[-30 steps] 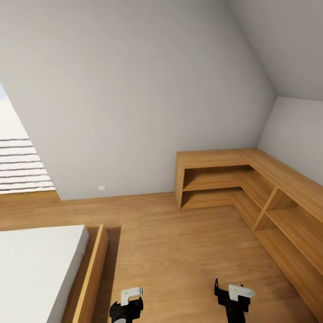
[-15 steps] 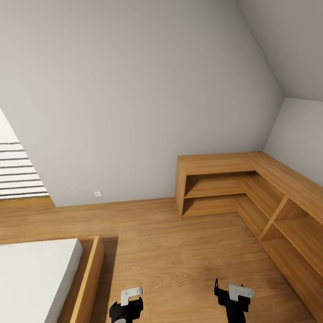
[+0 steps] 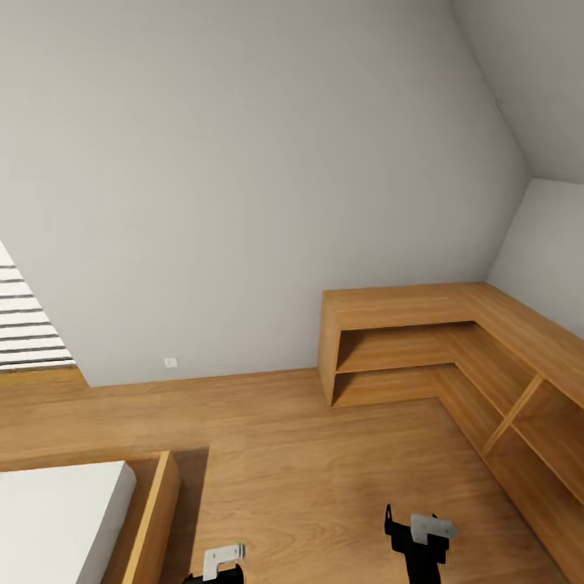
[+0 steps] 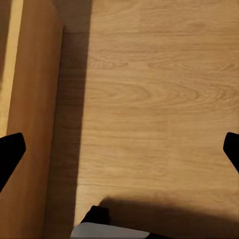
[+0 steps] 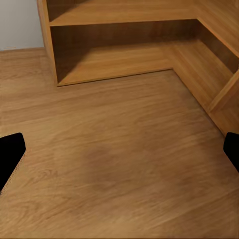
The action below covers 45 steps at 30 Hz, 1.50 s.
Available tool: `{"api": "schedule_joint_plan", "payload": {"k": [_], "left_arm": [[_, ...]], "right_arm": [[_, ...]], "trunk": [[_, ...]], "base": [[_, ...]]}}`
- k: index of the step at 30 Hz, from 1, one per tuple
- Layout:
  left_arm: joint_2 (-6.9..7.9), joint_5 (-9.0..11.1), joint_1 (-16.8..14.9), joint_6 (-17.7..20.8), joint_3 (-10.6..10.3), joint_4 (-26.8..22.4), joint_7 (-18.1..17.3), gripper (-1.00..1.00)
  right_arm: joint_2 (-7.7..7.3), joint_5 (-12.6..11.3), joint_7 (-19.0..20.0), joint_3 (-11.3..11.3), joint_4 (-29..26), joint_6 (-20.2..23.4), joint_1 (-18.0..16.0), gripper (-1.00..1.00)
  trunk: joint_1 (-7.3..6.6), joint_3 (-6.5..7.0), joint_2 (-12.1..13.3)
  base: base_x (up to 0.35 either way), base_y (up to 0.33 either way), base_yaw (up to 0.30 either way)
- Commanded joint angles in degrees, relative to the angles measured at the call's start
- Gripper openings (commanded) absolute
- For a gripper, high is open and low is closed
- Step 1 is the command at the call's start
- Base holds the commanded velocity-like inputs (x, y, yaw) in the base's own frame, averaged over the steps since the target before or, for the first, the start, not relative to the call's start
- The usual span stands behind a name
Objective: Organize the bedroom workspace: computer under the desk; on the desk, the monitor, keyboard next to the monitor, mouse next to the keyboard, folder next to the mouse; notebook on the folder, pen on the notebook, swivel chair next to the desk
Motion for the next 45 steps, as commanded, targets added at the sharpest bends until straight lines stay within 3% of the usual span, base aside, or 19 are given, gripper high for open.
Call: {"api": "schedule_joint_plan", "payload": {"k": [1, 6, 12, 23, 26, 31, 33, 36, 44, 45], "left_arm": [[0.03, 0.5, -0.1, -0.4, -0.5, 0.7, 0.2, 1.0], [0.23, 0.5, -0.1, -1.3, -0.3, 5.9, -2.7, 1.0], [1.06, 0.6, -0.1, -1.9, -0.2, 7.3, -7.8, 1.0], [2.94, 0.9, -0.1, -2.3, -0.1, 7.7, -9.6, 1.0], [3.08, 1.9, -0.1, -2.3, 0.0, 7.7, -9.6, 1.0], [3.21, 7.0, -0.1, -2.3, -0.1, 7.7, -9.7, 1.0], [3.24, 8.1, -0.1, -2.3, -0.1, 7.7, -9.8, 1.0], [3.51, 9.2, -0.1, -2.3, -0.1, 7.7, -9.8, 1.0], [3.8, 10.0, -0.1, -2.3, -0.2, 7.7, -9.8, 1.0], [3.82, 10.0, -0.1, -2.2, -0.2, 7.7, -9.8, 1.0]], "right_arm": [[0.05, -0.1, -0.4, 0.5, 0.1, -0.1, -0.1, 1.0], [0.09, -0.1, -0.3, 0.5, 0.1, -0.1, -0.1, 1.0], [0.1, -0.1, -0.3, 0.5, 0.1, -0.1, -0.1, 1.0], [0.1, 0.0, -0.3, 0.5, 0.1, -0.1, -0.1, 1.0], [0.1, 0.0, -0.3, 0.5, 0.1, -0.1, -0.1, 1.0], [0.1, 0.1, -0.3, 0.5, 0.1, -0.1, -0.1, 1.0], [0.1, 0.1, -0.3, 0.5, 0.1, -0.1, -0.1, 1.0], [0.1, 0.1, -0.2, 0.5, 0.1, -0.1, -0.1, 1.0], [0.09, 0.1, 0.1, 0.5, 0.1, 0.3, -0.1, 1.0], [-0.03, 0.1, 1.7, 0.4, 0.1, 0.3, -0.1, 1.0]], "trunk": [[0.06, -0.09, -0.1], [0.06, -0.09, -0.1], [0.06, -0.09, -0.1], [0.06, -0.09, -0.1], [0.06, -0.09, -0.1], [0.06, -0.09, -0.1], [0.06, -0.09, -0.1], [0.06, -0.09, -0.1], [0.06, -0.09, -0.1], [0.06, -0.09, -0.1]], "base": [[0.33, 0.0, 0.0], [0.33, 0.0, 0.0], [0.33, 0.0, -0.051], [0.33, 0.0, -0.217], [0.33, 0.0, -0.257], [0.33, 0.0, -0.26], [0.33, 0.0, -0.261], [0.33, 0.0, -0.261], [0.33, 0.0, -0.261], [0.261, 0.0, -0.261]]}}
